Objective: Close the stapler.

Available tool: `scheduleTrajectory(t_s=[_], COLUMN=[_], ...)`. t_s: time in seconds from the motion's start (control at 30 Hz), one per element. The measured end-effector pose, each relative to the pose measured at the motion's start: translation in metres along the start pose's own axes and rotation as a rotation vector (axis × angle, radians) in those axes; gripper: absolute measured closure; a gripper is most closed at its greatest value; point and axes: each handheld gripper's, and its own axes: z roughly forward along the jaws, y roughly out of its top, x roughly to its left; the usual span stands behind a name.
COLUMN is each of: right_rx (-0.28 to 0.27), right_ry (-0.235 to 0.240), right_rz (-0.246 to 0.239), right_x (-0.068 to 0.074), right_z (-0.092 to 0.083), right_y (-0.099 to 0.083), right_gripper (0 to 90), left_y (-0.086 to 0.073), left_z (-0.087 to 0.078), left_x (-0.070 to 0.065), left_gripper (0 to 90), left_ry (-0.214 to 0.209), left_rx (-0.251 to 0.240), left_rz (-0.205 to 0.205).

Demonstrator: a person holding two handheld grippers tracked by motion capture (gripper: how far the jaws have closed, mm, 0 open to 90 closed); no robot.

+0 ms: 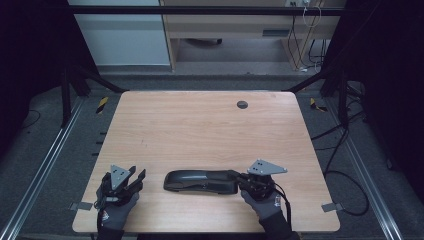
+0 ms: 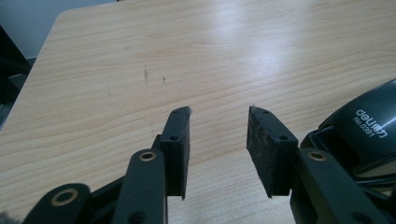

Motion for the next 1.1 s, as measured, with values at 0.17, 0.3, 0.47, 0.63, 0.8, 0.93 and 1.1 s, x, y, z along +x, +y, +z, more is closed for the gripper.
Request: scheduleTrajectory(t_s=[0.17, 0.3, 0.47, 0.63, 0.8, 0.93, 1.1], right_rx=[0.014, 0.040, 0.047, 0.044, 0.039, 0.040, 0.039], right_ry=[-0.002, -0.017, -0.023, -0.024, -0.020, -0.014, -0.018], right_rz=[0.007, 0.005, 0.008, 0.018, 0.018, 0.027, 0.014], right_x=[0.000, 0.001, 0.001, 0.001, 0.001, 0.000, 0.001], right_z=[0.001, 0.003, 0.004, 0.003, 0.003, 0.003, 0.003], right_y=[-0.003, -0.006, -0.009, -0.011, -0.012, -0.013, -0.013], right_gripper=[90.0, 90.0, 90.0, 90.0, 90.0, 90.0, 90.0], left_y=[0.000, -0.001, -0.001, -0.001, -0.002, -0.001, -0.001], left_z=[0.000, 0.001, 0.001, 0.001, 0.001, 0.001, 0.001], left_x=[0.001, 0.000, 0.001, 0.002, 0.002, 0.002, 0.002], left_gripper=[59.0, 58.8, 58.4, 58.0, 57.9, 58.0, 58.0], left_ry=[0.003, 0.006, 0.010, 0.005, 0.006, 0.007, 0.008], left_rx=[0.002, 0.004, 0.004, 0.002, 0.006, 0.007, 0.006], left_rz=[-0.001, 0.004, 0.005, 0.001, 0.002, 0.002, 0.002])
